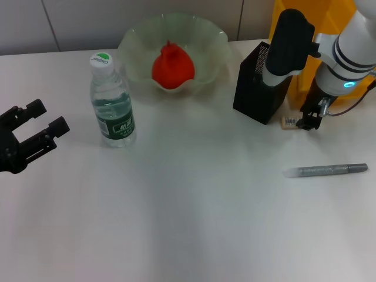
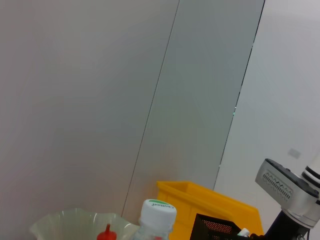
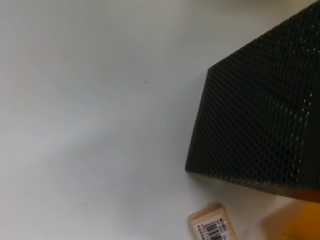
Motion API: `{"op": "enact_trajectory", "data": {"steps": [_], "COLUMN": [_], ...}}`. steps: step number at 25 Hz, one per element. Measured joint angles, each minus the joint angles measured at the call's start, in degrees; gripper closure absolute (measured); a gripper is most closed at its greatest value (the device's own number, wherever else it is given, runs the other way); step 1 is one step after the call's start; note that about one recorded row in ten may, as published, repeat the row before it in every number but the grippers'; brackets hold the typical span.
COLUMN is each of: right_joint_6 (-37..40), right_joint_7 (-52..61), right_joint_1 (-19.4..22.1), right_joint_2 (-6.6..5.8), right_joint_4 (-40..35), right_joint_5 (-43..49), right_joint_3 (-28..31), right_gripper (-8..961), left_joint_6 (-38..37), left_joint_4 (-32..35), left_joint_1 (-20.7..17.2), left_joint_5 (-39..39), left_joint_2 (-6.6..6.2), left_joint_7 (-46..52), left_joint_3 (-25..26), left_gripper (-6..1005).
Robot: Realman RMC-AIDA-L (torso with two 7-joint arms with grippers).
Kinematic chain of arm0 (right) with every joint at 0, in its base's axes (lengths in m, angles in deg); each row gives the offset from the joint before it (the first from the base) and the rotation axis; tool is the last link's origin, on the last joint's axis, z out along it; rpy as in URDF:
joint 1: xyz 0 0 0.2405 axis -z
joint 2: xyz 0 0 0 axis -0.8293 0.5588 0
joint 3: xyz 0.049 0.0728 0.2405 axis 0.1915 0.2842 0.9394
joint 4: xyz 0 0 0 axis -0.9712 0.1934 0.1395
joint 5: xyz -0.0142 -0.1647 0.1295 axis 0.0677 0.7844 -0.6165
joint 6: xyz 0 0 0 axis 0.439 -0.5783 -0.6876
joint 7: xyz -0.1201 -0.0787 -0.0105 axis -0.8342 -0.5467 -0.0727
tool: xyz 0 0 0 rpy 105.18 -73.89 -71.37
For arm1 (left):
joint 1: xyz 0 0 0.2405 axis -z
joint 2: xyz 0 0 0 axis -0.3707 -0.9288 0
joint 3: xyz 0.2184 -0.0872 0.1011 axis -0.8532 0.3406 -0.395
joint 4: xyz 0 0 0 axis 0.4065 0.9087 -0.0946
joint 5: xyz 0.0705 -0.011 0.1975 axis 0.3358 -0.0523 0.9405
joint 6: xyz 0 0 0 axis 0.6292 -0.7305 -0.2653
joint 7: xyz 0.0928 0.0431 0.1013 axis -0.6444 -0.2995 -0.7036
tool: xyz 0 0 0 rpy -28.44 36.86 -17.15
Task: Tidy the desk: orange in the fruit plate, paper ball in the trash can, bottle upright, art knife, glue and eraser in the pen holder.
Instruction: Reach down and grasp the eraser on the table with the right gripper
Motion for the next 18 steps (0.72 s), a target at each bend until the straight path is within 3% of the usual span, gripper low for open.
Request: {"op": "enact_trajectory", "data": {"steps": [5,18], "right_joint_6": [-0.29,1.53], "right_joint_7": [-0.19,-0.47], "right_joint_1": [0.32,1.46], "right_joint_2": [0.23,0.76], "right_joint_4": [-0.89,-5.41], "right_joint_5": [0.0,-0.07], "right_joint_3": [-0.04,0.43], "right_gripper": [581,582], "left_joint_6": [-0.32,-1.1], "left_joint_4": [0.0,0.0], "left_joint_1": [-0.21,-0.53], "left_joint_5": [0.0,0.01], "left_joint_2": [0.0,0.0], "left_joint_7": [0.0,0.0], "left_joint_3": [0.19,1.48], "left_gripper": [261,261]}}
